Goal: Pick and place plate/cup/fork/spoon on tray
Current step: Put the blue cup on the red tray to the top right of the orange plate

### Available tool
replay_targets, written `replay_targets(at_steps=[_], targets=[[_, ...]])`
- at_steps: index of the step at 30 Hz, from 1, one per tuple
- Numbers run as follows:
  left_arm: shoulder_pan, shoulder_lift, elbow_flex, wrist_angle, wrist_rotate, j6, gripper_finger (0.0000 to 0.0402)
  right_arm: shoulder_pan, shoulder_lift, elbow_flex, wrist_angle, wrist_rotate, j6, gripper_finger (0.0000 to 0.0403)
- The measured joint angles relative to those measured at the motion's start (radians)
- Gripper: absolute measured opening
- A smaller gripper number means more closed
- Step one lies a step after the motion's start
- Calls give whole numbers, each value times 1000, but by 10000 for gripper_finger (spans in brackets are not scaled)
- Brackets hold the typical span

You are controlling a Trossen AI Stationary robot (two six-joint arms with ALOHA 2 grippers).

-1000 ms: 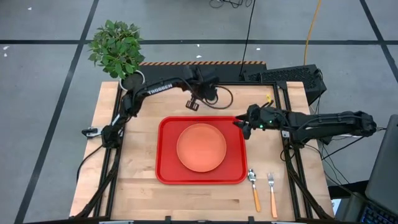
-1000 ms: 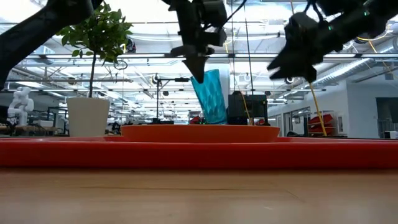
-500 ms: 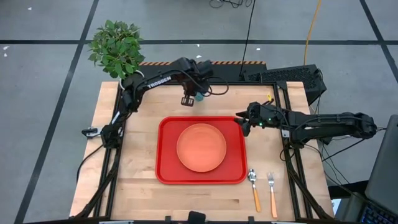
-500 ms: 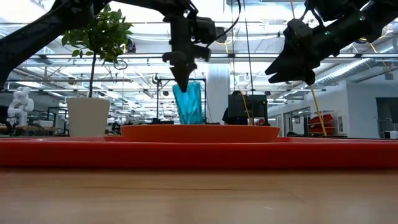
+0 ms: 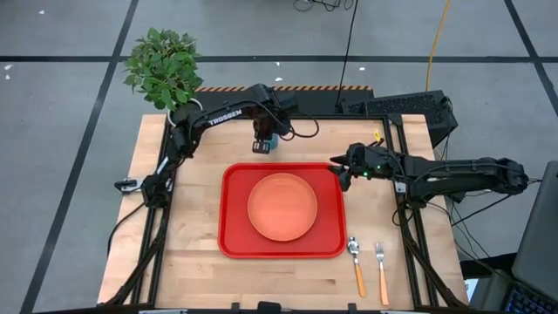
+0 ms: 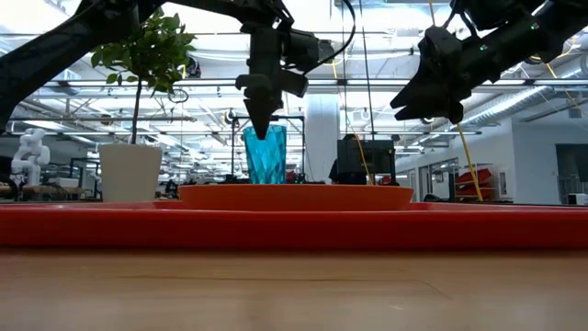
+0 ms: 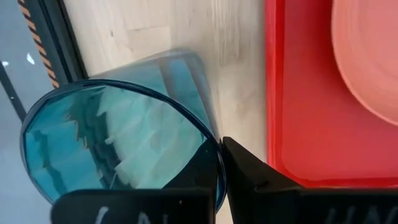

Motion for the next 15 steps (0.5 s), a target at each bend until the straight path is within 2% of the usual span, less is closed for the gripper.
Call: replay_targets(at_steps=[6, 11, 15], targets=[[-11, 0, 0, 40, 8, -21, 14, 0, 0, 0, -1, -2, 0, 164], [-29, 0, 0, 55, 70, -9, 21, 0, 0, 0, -1, -2, -2, 164], [-62, 0, 0, 91, 73, 22, 10, 0, 0, 0, -1, -2, -4, 164]])
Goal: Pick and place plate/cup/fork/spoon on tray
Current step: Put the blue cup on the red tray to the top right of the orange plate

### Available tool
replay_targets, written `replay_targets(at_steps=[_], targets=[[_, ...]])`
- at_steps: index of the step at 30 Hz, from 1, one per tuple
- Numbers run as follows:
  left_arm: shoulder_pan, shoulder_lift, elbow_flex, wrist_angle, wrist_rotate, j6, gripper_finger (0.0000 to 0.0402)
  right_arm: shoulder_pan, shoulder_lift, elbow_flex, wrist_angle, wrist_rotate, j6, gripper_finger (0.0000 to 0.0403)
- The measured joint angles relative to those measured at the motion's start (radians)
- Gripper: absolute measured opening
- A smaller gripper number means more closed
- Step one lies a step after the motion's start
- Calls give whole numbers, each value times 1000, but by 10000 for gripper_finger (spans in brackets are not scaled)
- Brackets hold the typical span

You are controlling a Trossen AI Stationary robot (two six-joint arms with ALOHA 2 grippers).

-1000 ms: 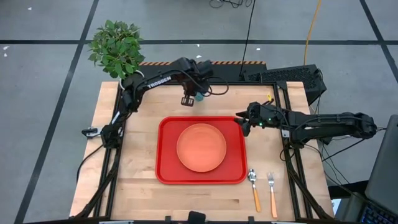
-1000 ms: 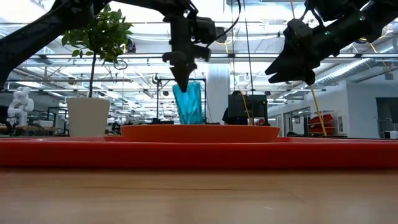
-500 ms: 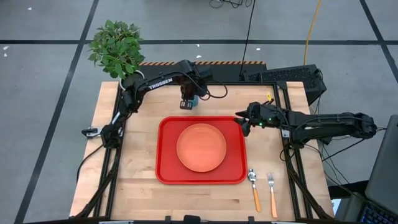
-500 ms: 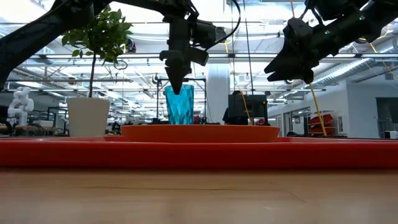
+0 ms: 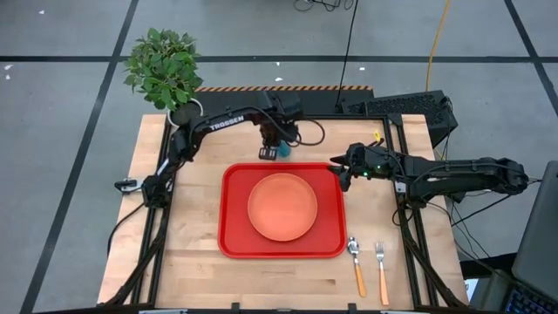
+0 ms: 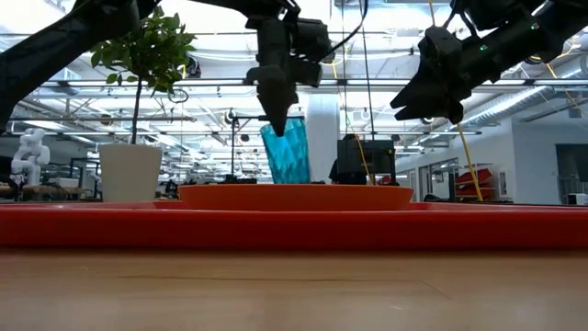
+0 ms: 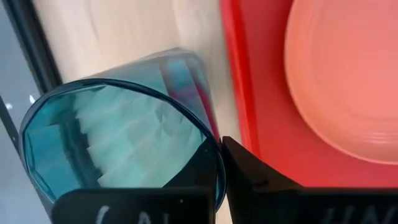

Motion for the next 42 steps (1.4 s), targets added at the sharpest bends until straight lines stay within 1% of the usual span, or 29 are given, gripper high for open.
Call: replay_targets(at_steps=[3, 7, 9, 16, 18, 22, 25, 32, 34, 42], targets=[[-22, 0, 0, 27, -2, 21, 9, 0, 0, 0, 0, 0, 0, 164], [-42, 0, 0, 53, -26, 33, 25, 0, 0, 0, 6, 1, 0, 164], [-45, 0, 0, 56, -35, 33, 27, 0, 0, 0, 13, 0, 0, 164], [-43, 0, 0, 67, -41, 27, 13, 0, 0, 0, 14, 1, 0, 164], [-43, 0, 0, 69, -41, 15, 19, 0, 0, 0, 15, 1, 0, 164], [-43, 0, 0, 77, -41, 6, 47, 0, 0, 0, 14, 1, 0, 164], [-43, 0, 0, 87, -41, 6, 60, 0, 0, 0, 14, 1, 0, 164], [-43, 0, 0, 89, -42, 5, 64, 0, 0, 0, 14, 0, 0, 164], [-43, 0, 0, 89, -59, 4, 64, 0, 0, 0, 14, 0, 0, 164], [-43, 0, 0, 89, -201, -10, 65, 0, 0, 0, 8, 1, -4, 164]])
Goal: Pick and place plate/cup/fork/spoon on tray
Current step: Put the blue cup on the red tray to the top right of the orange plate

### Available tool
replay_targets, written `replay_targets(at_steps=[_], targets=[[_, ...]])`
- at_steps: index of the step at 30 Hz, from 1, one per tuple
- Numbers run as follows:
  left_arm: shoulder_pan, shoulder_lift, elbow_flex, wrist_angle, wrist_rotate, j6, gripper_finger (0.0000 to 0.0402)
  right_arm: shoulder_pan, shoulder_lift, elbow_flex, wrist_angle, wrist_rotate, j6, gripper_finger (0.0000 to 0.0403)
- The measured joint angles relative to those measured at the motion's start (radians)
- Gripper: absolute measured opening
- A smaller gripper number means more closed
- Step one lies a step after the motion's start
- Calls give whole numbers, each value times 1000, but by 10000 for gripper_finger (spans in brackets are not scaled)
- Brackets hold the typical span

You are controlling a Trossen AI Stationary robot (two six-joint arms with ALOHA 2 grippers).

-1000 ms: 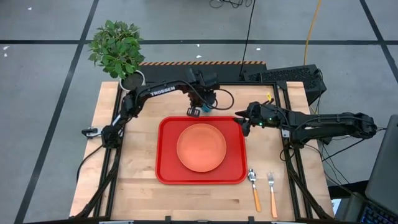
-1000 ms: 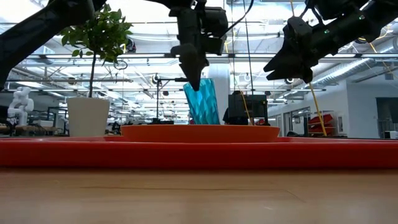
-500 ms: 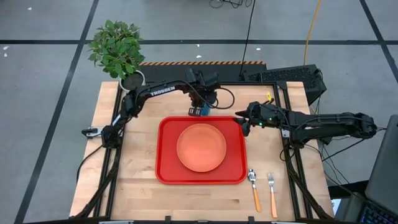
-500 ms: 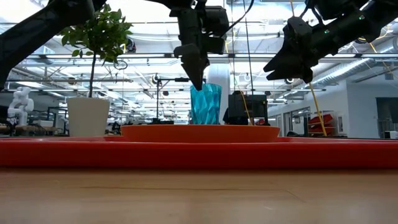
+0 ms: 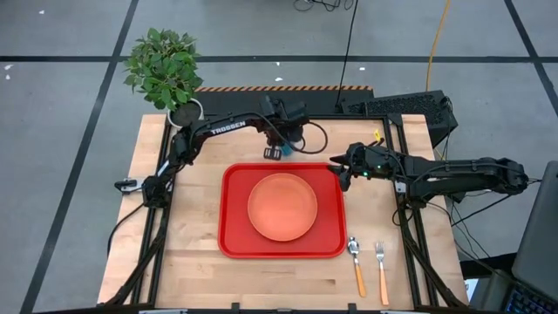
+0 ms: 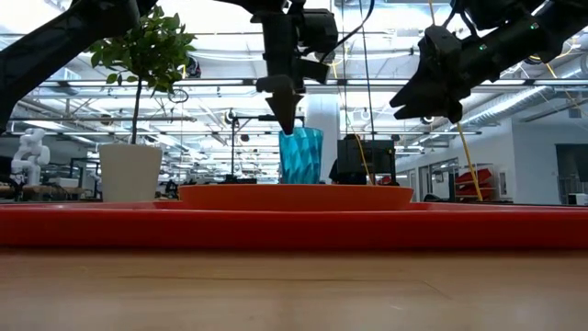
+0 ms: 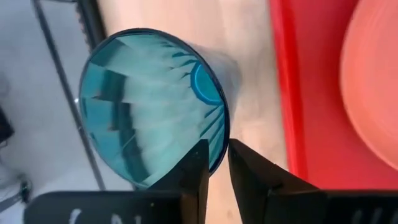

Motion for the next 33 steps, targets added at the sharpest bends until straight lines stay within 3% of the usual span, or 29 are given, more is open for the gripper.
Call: replay_targets(at_steps=[12, 16, 28, 30, 33], targets=[[-40, -8, 0, -7, -49, 12, 65, -4, 0, 0, -1, 20, -6, 164], [-60, -49, 3, -4, -104, 12, 65, -20, 0, 0, 0, 34, -11, 164], [-64, -200, 3, 40, -72, -74, 65, -26, 0, 0, 9, 30, 7, 164], [-60, -232, 3, 44, 7, -82, 65, -26, 10, 1, 30, 28, 11, 164], [-36, -292, 3, 93, 267, -45, 65, -27, 54, 8, 24, 2, -33, 164]])
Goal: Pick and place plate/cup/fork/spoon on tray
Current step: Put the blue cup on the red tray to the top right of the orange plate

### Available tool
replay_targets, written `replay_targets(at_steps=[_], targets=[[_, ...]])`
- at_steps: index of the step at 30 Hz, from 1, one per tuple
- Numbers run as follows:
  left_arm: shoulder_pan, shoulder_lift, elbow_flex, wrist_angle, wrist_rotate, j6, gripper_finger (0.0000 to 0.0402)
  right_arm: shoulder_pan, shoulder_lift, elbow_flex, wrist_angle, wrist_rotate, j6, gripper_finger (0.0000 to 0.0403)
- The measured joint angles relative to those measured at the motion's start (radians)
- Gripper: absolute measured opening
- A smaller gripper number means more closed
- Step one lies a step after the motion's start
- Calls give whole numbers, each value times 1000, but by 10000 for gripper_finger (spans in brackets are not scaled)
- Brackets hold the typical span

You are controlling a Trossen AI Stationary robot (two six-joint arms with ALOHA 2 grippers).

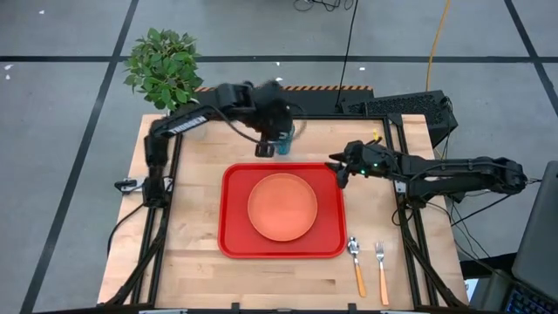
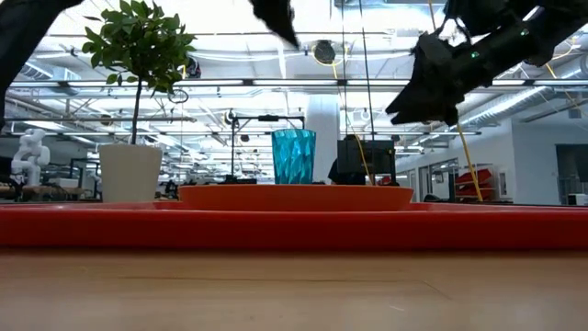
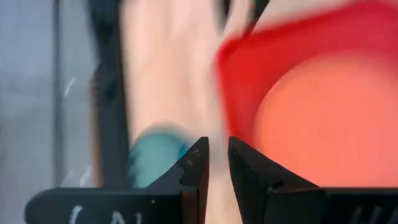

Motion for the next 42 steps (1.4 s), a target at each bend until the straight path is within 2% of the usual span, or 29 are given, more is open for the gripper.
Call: replay_targets(at_steps=[2, 4, 7, 10, 14, 18, 20, 25, 31, 37, 39, 42], targets=[[13, -36, 0, 58, 133, 21, 65, 1, 41, 26, -21, -6, -37, 164], [35, -70, 0, 83, 223, 34, 65, 1, 81, 70, -53, -28, -90, 164], [67, -104, 1, 109, 270, 20, 65, 1, 144, 176, -133, -30, -188, 164], [94, -130, -2, 92, 285, -1, 65, -6, 211, 343, -230, -29, -308, 164], [130, -165, -39, 61, 362, -8, 65, -16, 338, 620, -436, -26, -472, 164], [185, -231, -162, 55, 502, 40, 65, -27, 499, 899, -685, -27, -599, 164], [216, -263, -225, 56, 541, 83, 65, -32, 580, 1011, -820, -26, -658, 164], [308, -325, -355, 88, 550, 103, 65, -37, 765, 1191, -1016, -31, -777, 164], [400, -403, -469, 244, 624, 38, 65, -54, 907, 1264, -1070, -52, -880, 164], [439, -455, -546, 454, 559, -212, 65, -108, 923, 1322, -1102, -27, -886, 164], [439, -464, -570, 512, 515, -247, 65, -122, 921, 1348, -1106, -28, -887, 164], [438, -471, -610, 606, 502, -296, 65, -137, 919, 1394, -1138, -69, -908, 164]])
